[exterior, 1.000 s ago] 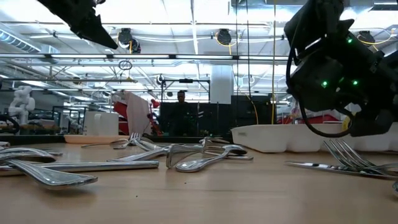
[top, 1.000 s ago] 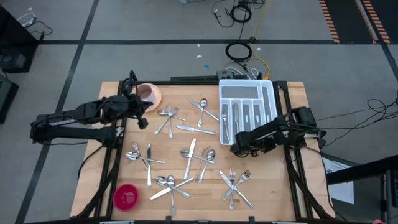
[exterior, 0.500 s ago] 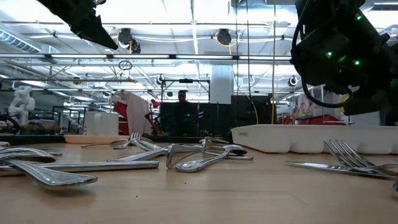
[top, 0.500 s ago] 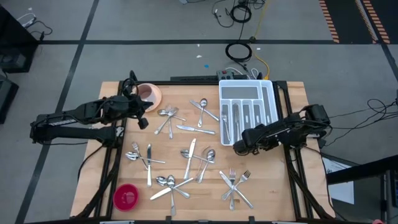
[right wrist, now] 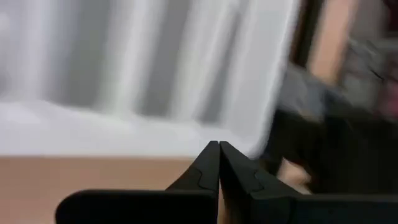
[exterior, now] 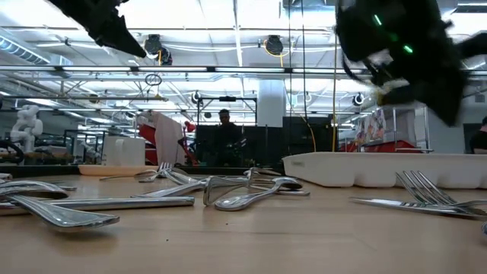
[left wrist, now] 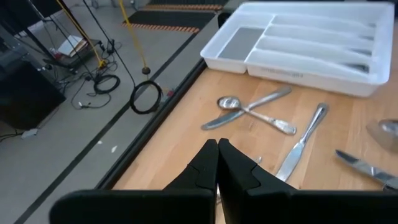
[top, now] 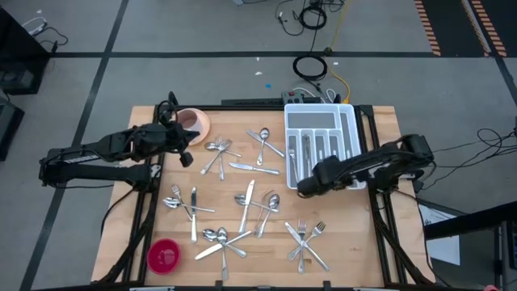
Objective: Sort silverware
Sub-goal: Put the silver fork into the white silverware tray
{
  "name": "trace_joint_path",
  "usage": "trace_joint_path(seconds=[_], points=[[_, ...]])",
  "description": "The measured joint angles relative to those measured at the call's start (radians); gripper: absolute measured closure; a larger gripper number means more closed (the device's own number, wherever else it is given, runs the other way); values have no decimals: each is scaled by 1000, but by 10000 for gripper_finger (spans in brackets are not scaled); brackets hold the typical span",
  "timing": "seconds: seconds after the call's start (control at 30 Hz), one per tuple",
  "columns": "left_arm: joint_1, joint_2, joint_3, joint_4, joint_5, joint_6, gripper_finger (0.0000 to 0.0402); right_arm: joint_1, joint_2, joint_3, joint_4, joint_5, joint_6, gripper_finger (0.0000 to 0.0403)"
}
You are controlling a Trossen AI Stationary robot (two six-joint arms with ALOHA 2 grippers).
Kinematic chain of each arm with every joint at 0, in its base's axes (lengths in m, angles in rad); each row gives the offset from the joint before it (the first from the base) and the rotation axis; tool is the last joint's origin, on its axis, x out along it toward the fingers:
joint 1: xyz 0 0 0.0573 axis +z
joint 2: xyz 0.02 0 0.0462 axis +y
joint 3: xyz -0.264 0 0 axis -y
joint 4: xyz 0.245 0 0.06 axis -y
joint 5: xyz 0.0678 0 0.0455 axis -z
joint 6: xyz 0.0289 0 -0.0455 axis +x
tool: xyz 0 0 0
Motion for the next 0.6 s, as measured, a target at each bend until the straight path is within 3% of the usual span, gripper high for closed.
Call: trace_joint_path(seconds=[0.17, 0.33, 0.4, 0.47, 0.6], points=[[0, -5, 0, 75, -11, 1, 395, -19, -45, 219, 101, 251, -146, 403], [0, -40, 0, 145, -14, 0, 395, -86, -36, 361, 356, 325, -528, 392], [0, -63, 0, 142, -1, -1, 395, -107, -35, 372, 497, 282, -674, 381], [1, -92, 8, 80, 71, -9, 395, -114, -35, 372, 641, 168, -799, 365], [0, -148, 29, -62, 239, -77, 395, -66, 1, 374, 827, -34, -894, 328]])
